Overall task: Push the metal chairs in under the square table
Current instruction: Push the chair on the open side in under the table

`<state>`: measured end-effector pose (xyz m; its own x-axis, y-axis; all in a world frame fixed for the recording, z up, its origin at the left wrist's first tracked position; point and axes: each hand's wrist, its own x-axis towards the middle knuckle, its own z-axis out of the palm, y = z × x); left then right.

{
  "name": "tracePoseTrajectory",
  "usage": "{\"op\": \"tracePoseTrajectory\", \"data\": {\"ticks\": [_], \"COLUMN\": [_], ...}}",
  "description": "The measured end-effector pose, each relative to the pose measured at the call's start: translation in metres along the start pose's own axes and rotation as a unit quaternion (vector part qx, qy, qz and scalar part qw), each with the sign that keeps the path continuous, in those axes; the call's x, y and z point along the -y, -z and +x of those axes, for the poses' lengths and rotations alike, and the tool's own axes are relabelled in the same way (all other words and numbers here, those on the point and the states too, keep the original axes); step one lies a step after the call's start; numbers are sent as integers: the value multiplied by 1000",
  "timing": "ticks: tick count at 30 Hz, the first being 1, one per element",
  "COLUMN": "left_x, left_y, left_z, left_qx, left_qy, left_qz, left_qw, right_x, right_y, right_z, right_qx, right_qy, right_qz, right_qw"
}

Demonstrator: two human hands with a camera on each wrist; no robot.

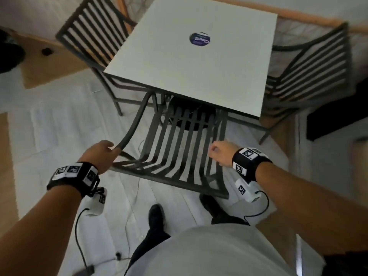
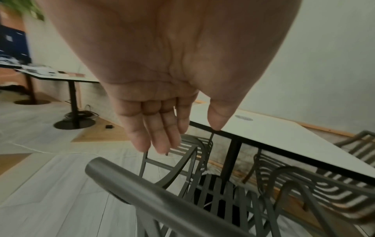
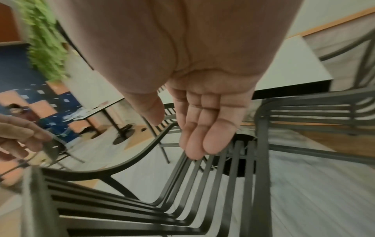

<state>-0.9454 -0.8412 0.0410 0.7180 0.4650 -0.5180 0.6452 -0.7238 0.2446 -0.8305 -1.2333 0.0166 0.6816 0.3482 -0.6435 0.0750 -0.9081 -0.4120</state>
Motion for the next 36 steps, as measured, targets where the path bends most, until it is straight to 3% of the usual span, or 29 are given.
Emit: {"op": "tracePoseTrajectory", "data": {"ticks": [6, 11, 15, 19, 25, 30, 33, 36], "left_x": [48, 77, 89, 97, 110, 108, 98, 94], "left_y": [11, -25, -32, -22, -8, 0, 3, 0], "left_z": [68, 93, 107, 126, 142, 138, 129, 116], "left_qx": [46, 129, 92, 113, 104, 116, 143, 159], "left_qy": [-10, 2, 4, 19, 37, 6, -12, -69], "left_qz": [39, 91, 54, 60, 76, 111, 181, 220], "left_qw": [998, 987, 994, 992, 991, 987, 973, 960], "right_x": [17, 13, 26, 29, 45, 47, 44, 41], "right_y": [-60, -109, -123, -141, -163, -157, -156, -147], "right_z": [-36, -37, -37, -31, -24, -23, -23, -22], "right_qx": [-40, -18, -11, -29, 10, -18, 5, -2], "right_qy": [-171, -272, -295, -322, -324, -344, -343, -360], "right_qz": [20, 47, 55, 128, 122, 126, 121, 122], "right_qw": [984, 961, 954, 938, 938, 930, 931, 925]}}
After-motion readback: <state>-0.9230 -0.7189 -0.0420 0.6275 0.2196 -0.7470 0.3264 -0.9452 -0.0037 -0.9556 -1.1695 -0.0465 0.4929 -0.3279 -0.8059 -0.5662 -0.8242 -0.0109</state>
